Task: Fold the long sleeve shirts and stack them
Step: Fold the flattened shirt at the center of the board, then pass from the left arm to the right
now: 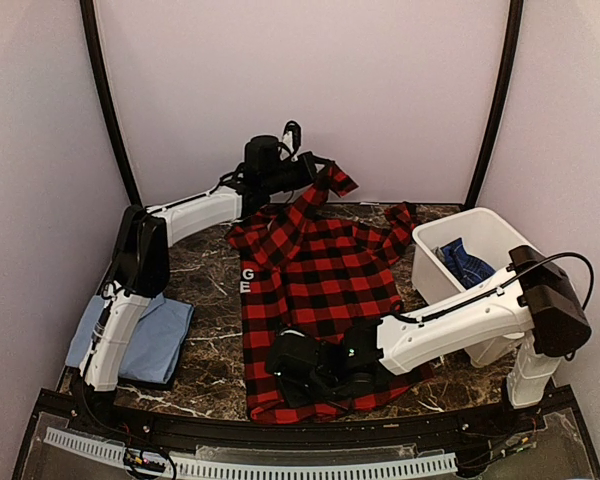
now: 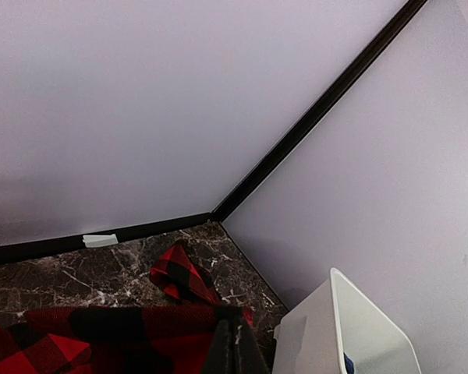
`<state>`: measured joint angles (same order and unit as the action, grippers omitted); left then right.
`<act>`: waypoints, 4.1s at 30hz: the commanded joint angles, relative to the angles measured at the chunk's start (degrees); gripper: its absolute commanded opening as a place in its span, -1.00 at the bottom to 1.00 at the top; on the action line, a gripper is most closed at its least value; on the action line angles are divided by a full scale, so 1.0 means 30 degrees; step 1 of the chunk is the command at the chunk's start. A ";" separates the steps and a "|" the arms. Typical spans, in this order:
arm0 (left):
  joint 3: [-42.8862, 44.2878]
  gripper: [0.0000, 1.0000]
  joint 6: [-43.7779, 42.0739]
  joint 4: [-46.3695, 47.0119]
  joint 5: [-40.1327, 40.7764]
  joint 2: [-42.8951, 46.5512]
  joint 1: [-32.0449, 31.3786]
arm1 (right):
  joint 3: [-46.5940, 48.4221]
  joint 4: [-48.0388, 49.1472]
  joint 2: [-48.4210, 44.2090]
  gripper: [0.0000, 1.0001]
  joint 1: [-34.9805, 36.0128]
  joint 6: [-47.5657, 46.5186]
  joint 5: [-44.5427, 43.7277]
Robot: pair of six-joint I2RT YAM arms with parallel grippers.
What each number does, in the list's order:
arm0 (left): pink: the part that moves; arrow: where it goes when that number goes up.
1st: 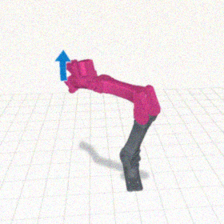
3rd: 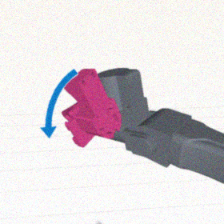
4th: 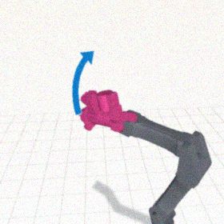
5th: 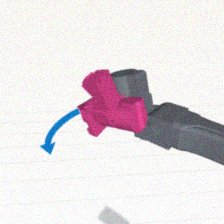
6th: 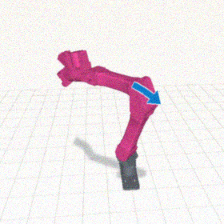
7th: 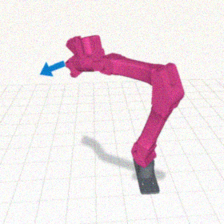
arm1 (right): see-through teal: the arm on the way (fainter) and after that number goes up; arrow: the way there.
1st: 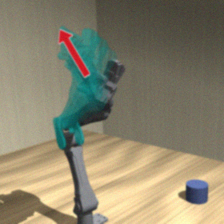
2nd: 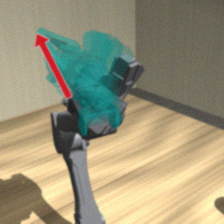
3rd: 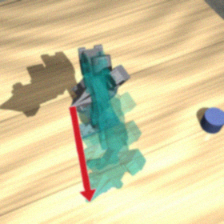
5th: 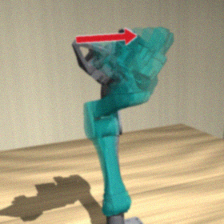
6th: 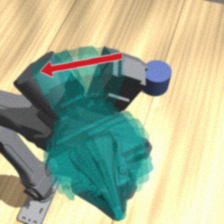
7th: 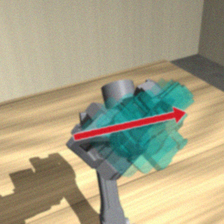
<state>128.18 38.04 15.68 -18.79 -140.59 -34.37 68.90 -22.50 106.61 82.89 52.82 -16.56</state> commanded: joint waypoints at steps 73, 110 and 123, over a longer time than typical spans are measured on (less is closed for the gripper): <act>-1.6737 -1.00 0.3806 0.4605 -0.3044 0.6551 -0.0592 | -0.3402 0.2664 -0.8576 0.51 -1.1134 -0.4155 0.1610; -2.0558 -1.00 0.3990 0.5637 -0.4073 0.6758 -0.0877 | -0.1630 0.9449 0.1445 0.28 -1.5085 -0.1075 0.8438; -2.0506 -1.00 0.4050 0.5731 -0.4392 0.6715 -0.0906 | -0.1259 1.1037 0.2284 -0.17 -1.5513 -0.0009 0.9715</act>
<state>67.33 50.19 32.10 -30.79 -122.56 -36.67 63.55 7.51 112.25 36.80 51.64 10.98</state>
